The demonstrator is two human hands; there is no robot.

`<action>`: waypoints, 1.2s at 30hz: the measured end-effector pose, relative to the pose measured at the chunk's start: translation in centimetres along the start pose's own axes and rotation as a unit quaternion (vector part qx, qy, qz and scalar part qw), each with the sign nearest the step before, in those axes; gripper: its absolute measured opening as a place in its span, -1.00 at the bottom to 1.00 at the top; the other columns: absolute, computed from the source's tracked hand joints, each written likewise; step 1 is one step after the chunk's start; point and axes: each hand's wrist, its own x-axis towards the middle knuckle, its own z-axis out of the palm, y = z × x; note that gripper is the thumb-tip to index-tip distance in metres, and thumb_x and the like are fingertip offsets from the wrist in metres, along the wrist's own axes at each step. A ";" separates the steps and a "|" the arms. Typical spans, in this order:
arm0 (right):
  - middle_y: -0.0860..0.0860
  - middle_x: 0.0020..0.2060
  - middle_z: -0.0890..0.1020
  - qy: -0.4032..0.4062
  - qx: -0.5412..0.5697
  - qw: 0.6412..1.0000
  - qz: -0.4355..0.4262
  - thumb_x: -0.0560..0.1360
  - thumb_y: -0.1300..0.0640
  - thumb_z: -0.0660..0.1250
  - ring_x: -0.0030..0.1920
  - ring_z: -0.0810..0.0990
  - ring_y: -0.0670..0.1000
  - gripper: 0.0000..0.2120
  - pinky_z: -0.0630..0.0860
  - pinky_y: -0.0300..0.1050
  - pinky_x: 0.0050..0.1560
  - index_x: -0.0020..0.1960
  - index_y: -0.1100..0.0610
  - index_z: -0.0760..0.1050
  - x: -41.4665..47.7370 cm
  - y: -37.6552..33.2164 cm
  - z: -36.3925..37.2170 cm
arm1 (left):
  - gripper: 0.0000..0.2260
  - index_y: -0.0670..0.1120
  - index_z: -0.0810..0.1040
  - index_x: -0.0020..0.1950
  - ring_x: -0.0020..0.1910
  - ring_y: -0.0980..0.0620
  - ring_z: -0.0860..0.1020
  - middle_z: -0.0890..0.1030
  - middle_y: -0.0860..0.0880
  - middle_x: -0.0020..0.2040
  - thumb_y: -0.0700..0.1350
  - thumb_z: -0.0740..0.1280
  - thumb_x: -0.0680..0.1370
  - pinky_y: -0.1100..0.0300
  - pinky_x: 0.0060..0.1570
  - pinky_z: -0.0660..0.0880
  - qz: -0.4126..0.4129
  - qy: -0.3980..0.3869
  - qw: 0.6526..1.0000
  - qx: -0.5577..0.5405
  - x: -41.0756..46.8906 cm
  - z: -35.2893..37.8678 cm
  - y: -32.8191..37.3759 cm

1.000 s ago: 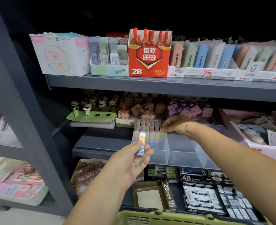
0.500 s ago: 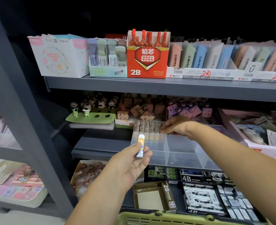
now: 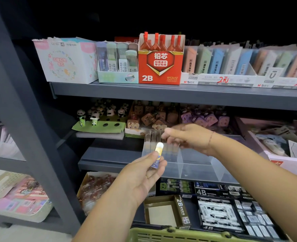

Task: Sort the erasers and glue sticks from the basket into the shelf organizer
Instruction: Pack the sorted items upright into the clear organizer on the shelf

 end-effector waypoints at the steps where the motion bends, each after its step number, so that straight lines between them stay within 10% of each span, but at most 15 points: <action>1: -0.03 -0.27 0.62 -0.061 0.023 0.998 0.005 0.53 0.01 0.30 -0.35 0.48 -0.14 -0.72 0.41 -0.31 -0.29 0.05 0.22 0.60 -0.6 -0.2 0.4 | -0.83 -0.28 0.58 0.07 -0.20 -0.01 0.70 0.70 -0.19 -0.14 -0.24 0.39 0.52 0.22 -0.20 0.62 0.006 -0.004 1.000 0.006 0.0 0.0 0.0; 6: -0.03 -0.35 0.62 -0.116 0.080 0.990 -0.008 0.51 0.25 0.33 -0.35 0.51 -0.15 -0.89 0.43 -0.35 -0.31 -0.01 0.25 0.58 -1.3 0.2 0.9 | -0.88 -0.19 0.63 0.03 -0.12 0.00 0.69 0.71 -0.13 -0.09 -0.19 0.40 0.52 0.24 -0.16 0.61 0.076 0.008 0.994 0.081 -0.5 0.5 -0.2; 11: 0.06 -0.25 0.67 0.113 0.068 0.990 -0.043 0.56 0.29 0.28 -0.36 0.65 -0.10 -0.93 0.55 -0.25 -0.29 0.03 0.23 0.50 0.3 0.9 -1.6 | -0.81 0.05 0.53 0.20 0.18 0.09 0.48 0.50 0.05 0.28 0.01 0.25 0.61 0.21 0.04 0.40 0.239 0.150 0.913 0.295 0.1 -0.1 -0.1; 18: 0.13 -0.12 0.63 0.157 -0.067 0.985 -0.029 0.59 0.24 0.22 -0.20 0.65 0.09 -0.89 0.55 0.04 -0.01 -0.08 0.11 0.48 2.5 2.7 -2.6 | -0.53 0.15 0.08 0.56 0.49 0.01 0.20 0.17 0.09 0.54 0.08 0.11 0.66 0.03 0.41 0.19 0.150 0.068 0.905 0.392 -0.3 0.6 -1.3; 36: -0.02 -0.10 0.67 0.150 -0.252 0.955 -0.036 0.51 0.18 0.34 -0.06 0.60 0.00 -0.91 0.49 -0.18 0.07 -0.08 0.06 0.62 3.8 4.3 -2.1 | -0.52 0.15 0.08 0.56 0.48 0.01 0.22 0.19 0.07 0.54 0.06 0.13 0.66 0.05 0.40 0.20 0.129 0.061 0.919 0.368 -0.5 0.5 -0.8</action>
